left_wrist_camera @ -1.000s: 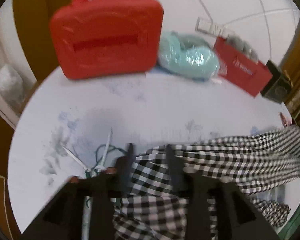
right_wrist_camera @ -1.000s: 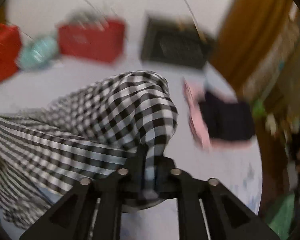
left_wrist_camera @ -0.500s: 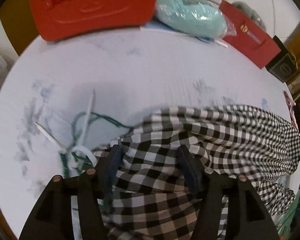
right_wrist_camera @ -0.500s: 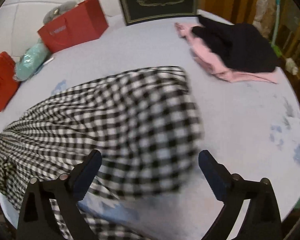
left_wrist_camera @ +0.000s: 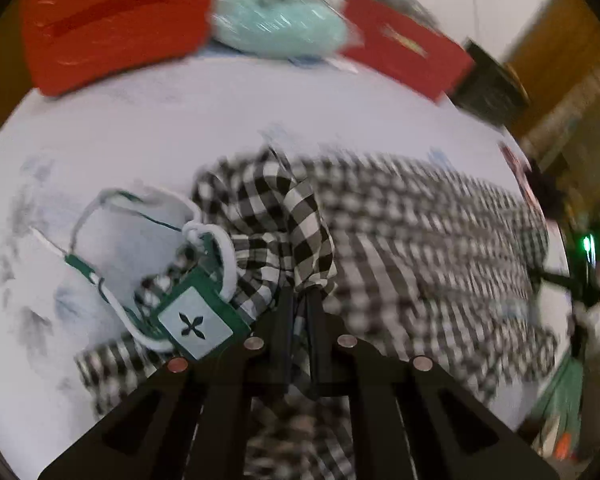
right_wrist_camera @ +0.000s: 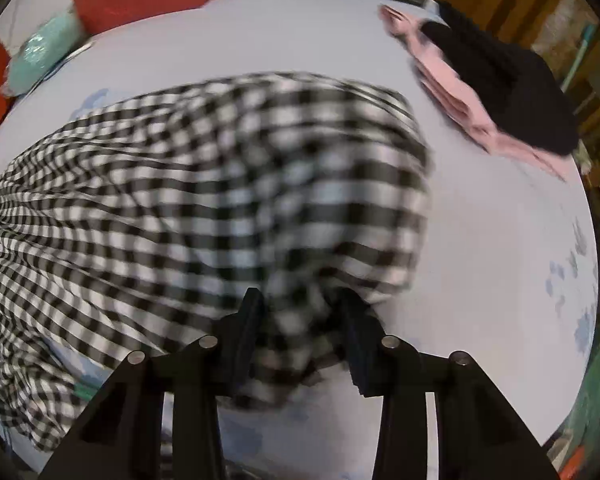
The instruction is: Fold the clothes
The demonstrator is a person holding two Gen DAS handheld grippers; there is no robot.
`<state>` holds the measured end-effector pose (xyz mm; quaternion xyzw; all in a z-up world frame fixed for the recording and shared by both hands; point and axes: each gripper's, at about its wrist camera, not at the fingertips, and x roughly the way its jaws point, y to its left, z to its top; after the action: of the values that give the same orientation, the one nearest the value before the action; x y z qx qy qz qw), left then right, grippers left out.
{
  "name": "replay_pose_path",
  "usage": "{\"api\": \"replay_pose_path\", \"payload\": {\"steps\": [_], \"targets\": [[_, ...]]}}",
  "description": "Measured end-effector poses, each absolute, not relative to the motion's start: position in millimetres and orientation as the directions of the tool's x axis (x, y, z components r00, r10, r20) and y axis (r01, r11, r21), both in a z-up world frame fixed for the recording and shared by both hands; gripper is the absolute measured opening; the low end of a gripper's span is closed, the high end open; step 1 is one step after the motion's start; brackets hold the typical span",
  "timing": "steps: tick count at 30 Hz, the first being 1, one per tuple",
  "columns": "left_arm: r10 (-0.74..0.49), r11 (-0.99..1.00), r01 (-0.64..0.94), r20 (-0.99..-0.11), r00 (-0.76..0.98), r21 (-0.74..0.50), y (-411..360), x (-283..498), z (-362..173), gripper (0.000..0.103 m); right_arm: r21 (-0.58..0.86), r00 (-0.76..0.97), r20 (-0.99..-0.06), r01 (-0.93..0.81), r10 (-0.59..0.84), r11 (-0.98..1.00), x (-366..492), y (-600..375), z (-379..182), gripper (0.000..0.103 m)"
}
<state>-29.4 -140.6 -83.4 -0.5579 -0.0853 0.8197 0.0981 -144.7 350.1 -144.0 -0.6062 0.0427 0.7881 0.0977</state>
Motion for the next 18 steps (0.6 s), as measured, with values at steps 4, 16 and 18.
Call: {"api": "replay_pose_path", "payload": {"steps": [4,16,18], "targets": [[0.187,-0.982,-0.045,-0.909,-0.374,-0.183,-147.6,-23.5,-85.0,0.014,0.014,-0.272,-0.961,-0.225,0.049,-0.974,-133.1,361.8,-143.2,0.038],[0.072,-0.992,0.051,-0.848,-0.524,-0.116,-202.5,-52.7,-37.3,0.049,0.021,-0.279,-0.96,-0.19,0.033,-0.982,-132.0,341.8,-146.8,0.075],[0.097,-0.99,0.046,-0.866,-0.491,-0.137,-206.8,-59.7,-47.8,0.049,0.028,-0.283,-0.959,-0.193,0.029,-0.981,-129.8,341.5,-146.1,0.075]]}}
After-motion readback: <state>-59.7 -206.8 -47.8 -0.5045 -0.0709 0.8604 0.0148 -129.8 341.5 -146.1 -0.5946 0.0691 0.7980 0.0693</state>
